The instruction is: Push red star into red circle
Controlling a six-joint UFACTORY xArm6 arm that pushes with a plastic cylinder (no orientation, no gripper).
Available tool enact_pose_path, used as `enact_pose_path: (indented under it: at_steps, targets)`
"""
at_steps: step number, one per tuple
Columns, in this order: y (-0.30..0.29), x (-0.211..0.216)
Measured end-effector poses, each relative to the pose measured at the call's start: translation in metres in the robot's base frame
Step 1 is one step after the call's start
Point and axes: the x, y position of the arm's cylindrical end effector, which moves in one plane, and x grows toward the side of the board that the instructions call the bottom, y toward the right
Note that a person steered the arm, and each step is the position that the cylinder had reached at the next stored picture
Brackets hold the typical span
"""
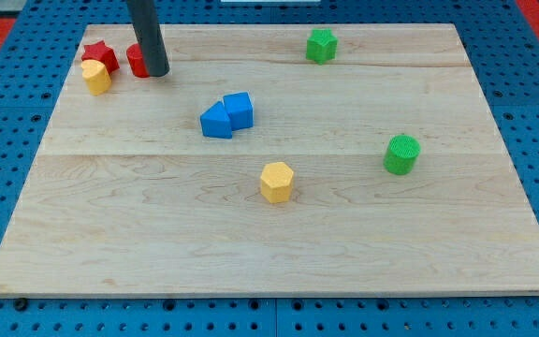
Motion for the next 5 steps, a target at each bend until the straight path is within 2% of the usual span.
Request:
enact_pose_path:
  at_steps: [1,3,4,5]
  targets:
    - [0.0,0.025]
    - [-0.113,0.084]
    - [-0.151,0.089]
    - [-0.151,0.063]
